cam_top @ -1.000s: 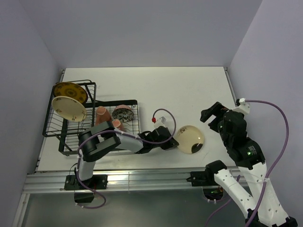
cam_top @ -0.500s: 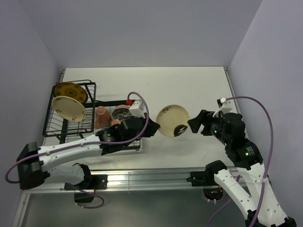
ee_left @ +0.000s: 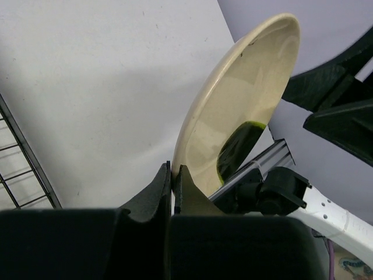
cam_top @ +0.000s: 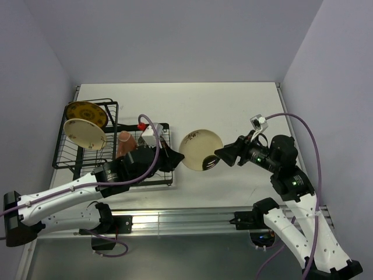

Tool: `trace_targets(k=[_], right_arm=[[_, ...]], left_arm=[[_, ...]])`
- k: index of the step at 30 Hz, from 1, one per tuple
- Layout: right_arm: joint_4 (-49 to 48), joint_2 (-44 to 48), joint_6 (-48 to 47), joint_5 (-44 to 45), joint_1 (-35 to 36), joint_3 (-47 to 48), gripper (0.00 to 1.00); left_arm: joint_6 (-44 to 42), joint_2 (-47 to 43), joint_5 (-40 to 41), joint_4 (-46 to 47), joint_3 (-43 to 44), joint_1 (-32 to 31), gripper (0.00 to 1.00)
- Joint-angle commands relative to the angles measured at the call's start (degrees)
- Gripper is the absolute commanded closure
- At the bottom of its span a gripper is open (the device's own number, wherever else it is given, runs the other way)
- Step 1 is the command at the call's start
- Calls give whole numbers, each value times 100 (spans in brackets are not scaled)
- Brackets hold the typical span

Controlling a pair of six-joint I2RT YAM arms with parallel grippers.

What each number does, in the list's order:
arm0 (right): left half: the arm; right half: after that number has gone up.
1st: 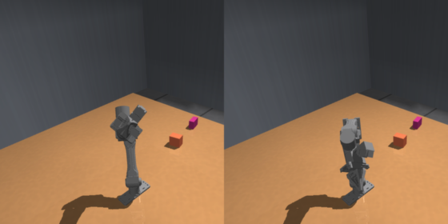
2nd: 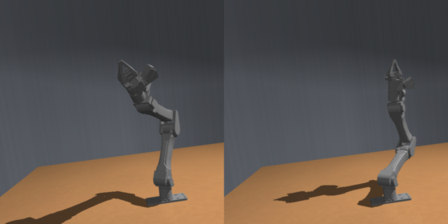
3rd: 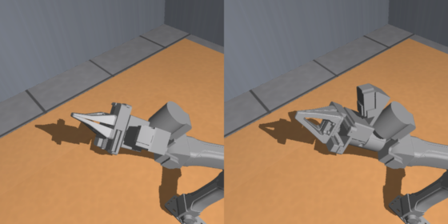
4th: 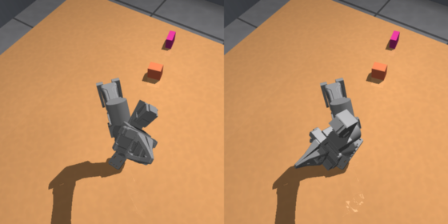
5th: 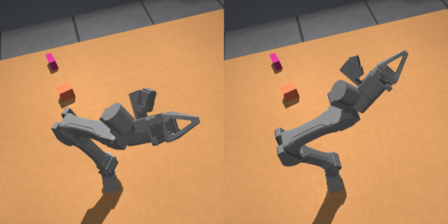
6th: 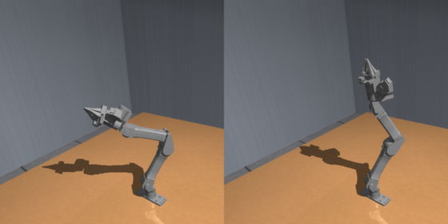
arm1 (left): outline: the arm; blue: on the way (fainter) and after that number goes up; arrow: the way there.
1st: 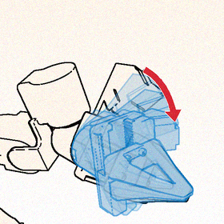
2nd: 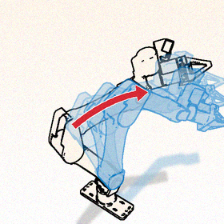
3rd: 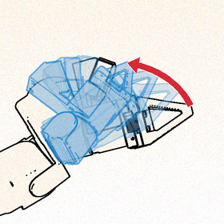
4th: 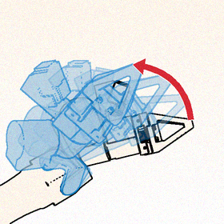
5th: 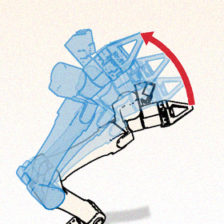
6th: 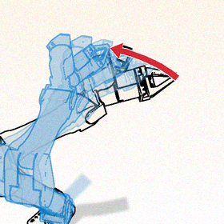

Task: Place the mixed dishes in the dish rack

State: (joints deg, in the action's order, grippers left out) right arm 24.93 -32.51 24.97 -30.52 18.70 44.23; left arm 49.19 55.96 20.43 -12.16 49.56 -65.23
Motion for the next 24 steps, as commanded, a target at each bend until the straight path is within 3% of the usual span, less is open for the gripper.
trace_targets(k=[1, 5, 9, 13, 14, 15, 16, 24], right_arm=[[-901, -325, 96, -665, -42, -20, 31], [-1471, -624, 235, -849, -42, -63, 35], [-2193, -1071, 500, -1463, 20, -55, 59], [-2458, -1424, 491, -1667, 283, 156, 66], [-2736, -1459, 491, -1711, 353, 243, 73], [-2800, -1538, 500, -1729, 467, 288, 97], [-2835, -1574, 500, -1694, 520, 393, 100], [-2757, -1662, 368, -1325, 890, 912, 100]], left_arm=[[-23, -349, -232, 100, 10, 2, 100], [-23, -674, -469, 21, 10, 2, 100], [-67, -981, -618, -137, 71, 2, 100], [-111, -1193, -785, -207, 124, 2, 100], [-137, -1219, -812, -242, 133, 2, 100], [-138, -1263, -829, -286, 185, 2, 100], [-155, -1281, -830, -374, 203, 2, 100], [-278, -1588, -672, -839, 396, 2, 100]])
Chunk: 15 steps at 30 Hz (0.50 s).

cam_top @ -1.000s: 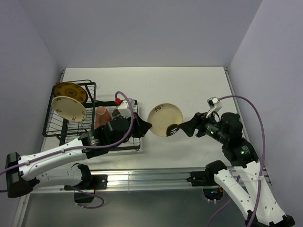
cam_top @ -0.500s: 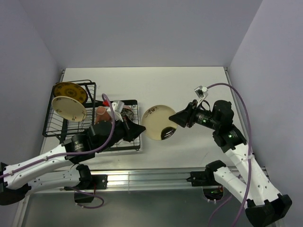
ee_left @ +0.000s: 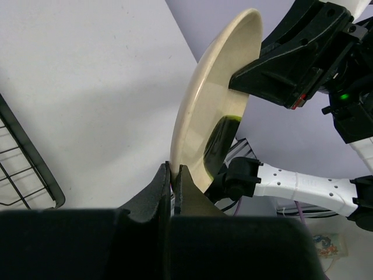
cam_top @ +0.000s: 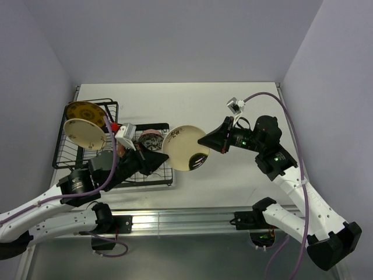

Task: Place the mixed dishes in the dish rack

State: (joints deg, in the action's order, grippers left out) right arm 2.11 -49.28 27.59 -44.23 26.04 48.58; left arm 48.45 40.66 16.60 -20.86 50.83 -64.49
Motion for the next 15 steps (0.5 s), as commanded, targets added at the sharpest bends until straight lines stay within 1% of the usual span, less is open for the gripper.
trace_targets(k=[1, 5, 8, 9, 11, 12, 13, 15], right_arm=[[-466, 6, 114, 89, 182, 547, 100], [-641, -38, 202, 230, 217, 635, 100], [-589, -108, 159, 362, 322, 784, 100], [-545, -152, 115, 406, 383, 837, 100], [-301, -196, -130, 800, 602, 1065, 100], [-247, -222, -210, 950, 682, 1162, 100], [-89, -240, -298, 1282, 761, 1346, 100], [8, -319, -526, 1547, 963, 1531, 100]], left_arm=[[-204, -85, -272, -40, 305, -73, 100], [-257, -199, -122, -409, 498, -73, 100], [-257, -366, -26, -603, 542, -73, 99], [-257, -462, 114, -673, 586, -73, 78], [-231, -577, 316, -910, 682, -73, 41], [-204, -682, 639, -1015, 752, -73, 8], [-178, -744, 799, -1225, 814, -73, 1], [-221, -936, 1116, -1393, 1077, -73, 1]])
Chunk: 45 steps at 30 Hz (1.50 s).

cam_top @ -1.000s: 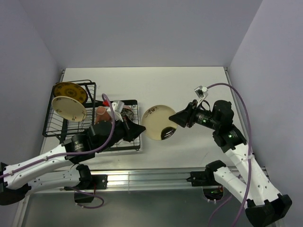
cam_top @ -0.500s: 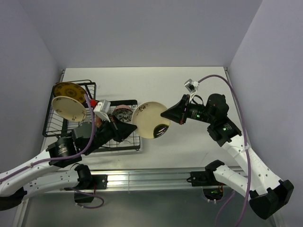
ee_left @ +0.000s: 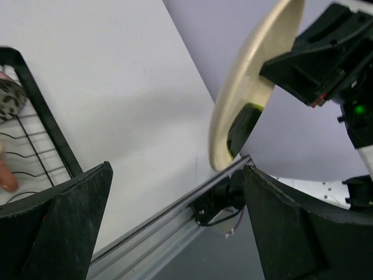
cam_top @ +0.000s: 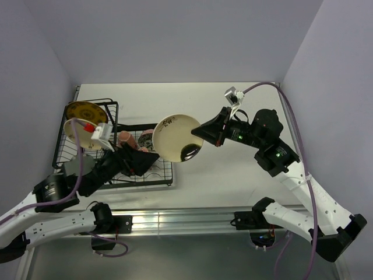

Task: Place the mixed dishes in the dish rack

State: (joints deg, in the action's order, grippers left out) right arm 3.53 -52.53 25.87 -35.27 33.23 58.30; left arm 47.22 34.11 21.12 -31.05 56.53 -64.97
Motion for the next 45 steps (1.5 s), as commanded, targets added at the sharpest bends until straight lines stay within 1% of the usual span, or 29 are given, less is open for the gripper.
trace_targets(k=[1, 3, 4, 5, 7, 8, 10, 11, 12, 13, 16, 18, 23, 24, 28, 31, 34, 37, 41, 45], right_arm=[[-90, -29, -433, 975, 297, 742, 100], [16, -152, -617, 1231, 446, 928, 100], [16, -204, -679, 1381, 508, 1059, 100], [51, -300, -888, 1687, 604, 1139, 100], [95, -450, -1135, 1970, 946, 1401, 100], [104, -642, -1354, 2215, 1079, 1490, 100], [104, -898, -1584, 2418, 1473, 1840, 100], [104, -1169, -1785, 2558, 1615, 1964, 100], [87, -1293, -1891, 2847, 1755, 2087, 100], [52, -1416, -2136, 3024, 2061, 2315, 100], [-1, -1952, -2471, 3517, 2476, 2789, 100], [-37, -2348, -2823, 3746, 2802, 3045, 100], [411, -3497, -3482, 4080, 3285, 4354, 100], [481, -3640, -3544, 4098, 3417, 4713, 100], [771, -4317, -3930, 4247, 3725, 5461, 100], [938, -4791, -4115, 4309, 3892, 5945, 100], [904, -5135, -4317, 4353, 4015, 6175, 100], [720, -5355, -4572, 4379, 4112, 6167, 100], [536, -5715, -4932, 4440, 4252, 6299, 100], [228, -5864, -5241, 4476, 4297, 6175, 100]], left_arm=[[-151, -343, 978, -445, 612, -25, 1], [-397, -492, 1287, -525, 999, -25, 1], [-502, -519, 1602, -534, 1148, -25, 1], [-756, -545, 1753, -482, 1463, -25, 1], [-1108, -537, 1956, -306, 1781, -25, 1], [-1467, -511, 2044, -192, 2069, -25, 1], [-1803, -353, 2054, 142, 2352, -25, 1], [-2057, -291, 2010, 230, 2571, -25, 1], [-2181, -291, 1957, 483, 2634, -25, 1], [-2374, -299, 1879, 634, 2661, -25, 1], [-2568, -483, 1580, 1170, 2591, -25, 1], [-2604, -694, 1300, 1407, 2442, -25, 1], [-2552, -1160, 850, 1927, 2038, -25, 1], [-2499, -1196, 823, 1944, 1994, -25, 1], [-2288, -1345, 788, 1848, 1888, -25, 1], [-2279, -1529, 709, 2041, 1739, -25, 1], [-2358, -1574, 464, 2235, 1773, -25, 1], [-2349, -1521, 226, 2348, 1931, -25, 1], [-2288, -1512, 462, 2454, 1950, -25, 1], [-2007, -1653, 1471, 2411, 1783, -25, 1]])
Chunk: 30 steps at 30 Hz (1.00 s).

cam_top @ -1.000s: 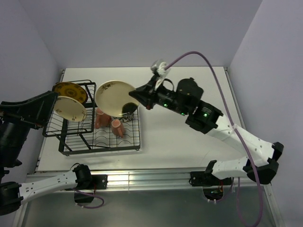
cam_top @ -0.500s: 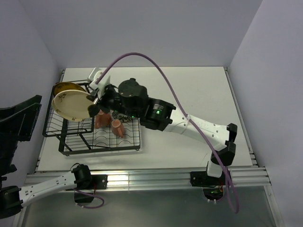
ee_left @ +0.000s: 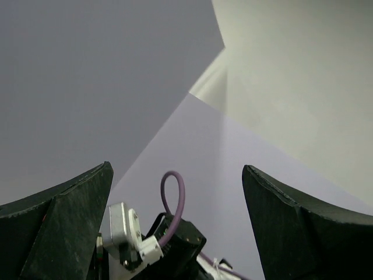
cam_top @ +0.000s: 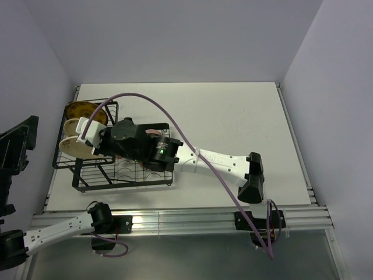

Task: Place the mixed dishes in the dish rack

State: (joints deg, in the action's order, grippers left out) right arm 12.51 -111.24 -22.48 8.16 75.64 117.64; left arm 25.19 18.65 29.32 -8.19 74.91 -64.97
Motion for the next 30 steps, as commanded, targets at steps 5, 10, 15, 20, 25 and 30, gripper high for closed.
trace_targets(k=[5, 10, 15, 20, 25, 30], right_arm=[[-803, -222, -626, 168, 57, 346, 100], [-768, -424, -670, 150, 57, 601, 100], [-706, -644, -652, 203, 83, 760, 100], [-689, -785, -635, 151, 100, 786, 100], [-680, -847, -670, 28, 100, 742, 100], [-724, -785, -626, -131, 100, 488, 100]], left_arm=[[478, -222, 1629, -297, -91, -25, 1], [469, -336, 1743, -359, -135, -25, 1], [531, -380, 1867, -491, -109, -25, 1], [557, -380, 1832, -579, -65, -25, 1], [531, -415, 1831, -588, -82, -25, 1], [469, -450, 1849, -579, -126, -25, 1]])
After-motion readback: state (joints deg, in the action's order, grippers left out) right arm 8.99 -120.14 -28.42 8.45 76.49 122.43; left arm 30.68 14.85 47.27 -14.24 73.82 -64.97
